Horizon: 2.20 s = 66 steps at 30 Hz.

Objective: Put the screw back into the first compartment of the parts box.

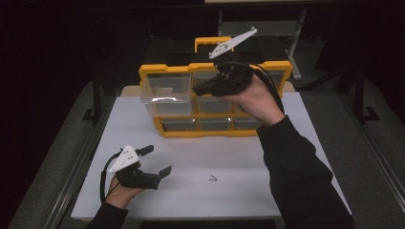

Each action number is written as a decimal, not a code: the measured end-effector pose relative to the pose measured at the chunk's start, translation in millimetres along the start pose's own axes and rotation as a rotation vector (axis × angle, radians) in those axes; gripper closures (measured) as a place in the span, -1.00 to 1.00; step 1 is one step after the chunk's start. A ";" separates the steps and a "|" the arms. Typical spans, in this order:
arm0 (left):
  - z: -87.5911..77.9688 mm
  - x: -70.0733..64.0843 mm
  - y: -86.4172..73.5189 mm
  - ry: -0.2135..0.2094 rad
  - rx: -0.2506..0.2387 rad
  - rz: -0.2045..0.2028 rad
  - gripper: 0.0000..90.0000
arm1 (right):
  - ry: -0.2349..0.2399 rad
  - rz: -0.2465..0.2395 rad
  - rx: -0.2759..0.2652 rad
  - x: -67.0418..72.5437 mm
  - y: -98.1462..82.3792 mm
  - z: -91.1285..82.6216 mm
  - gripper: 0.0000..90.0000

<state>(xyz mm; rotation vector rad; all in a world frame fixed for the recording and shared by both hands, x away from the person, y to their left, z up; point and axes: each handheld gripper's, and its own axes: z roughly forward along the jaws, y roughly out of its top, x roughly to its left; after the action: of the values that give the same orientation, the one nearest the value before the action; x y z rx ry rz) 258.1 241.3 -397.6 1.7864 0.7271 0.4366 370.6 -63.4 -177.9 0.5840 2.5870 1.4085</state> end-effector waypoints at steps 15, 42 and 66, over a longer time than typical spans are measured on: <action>-0.2 -0.3 0.2 0.000 -0.001 -0.006 -0.95 | 0.006 -0.009 0.001 6.2 19.0 6.0 0.94; -1.0 1.2 0.1 0.001 0.002 0.003 -0.95 | 0.008 -0.018 0.015 5.4 31.4 28.9 0.72; -1.4 2.4 0.3 0.005 -0.002 -0.001 -0.95 | 0.001 -0.002 0.037 6.6 -3.2 4.3 0.05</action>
<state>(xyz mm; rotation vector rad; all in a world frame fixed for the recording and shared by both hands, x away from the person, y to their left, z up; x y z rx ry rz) 259.1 243.9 -397.0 1.7832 0.7308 0.4416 365.1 -59.0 -182.5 0.5856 2.6190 1.3632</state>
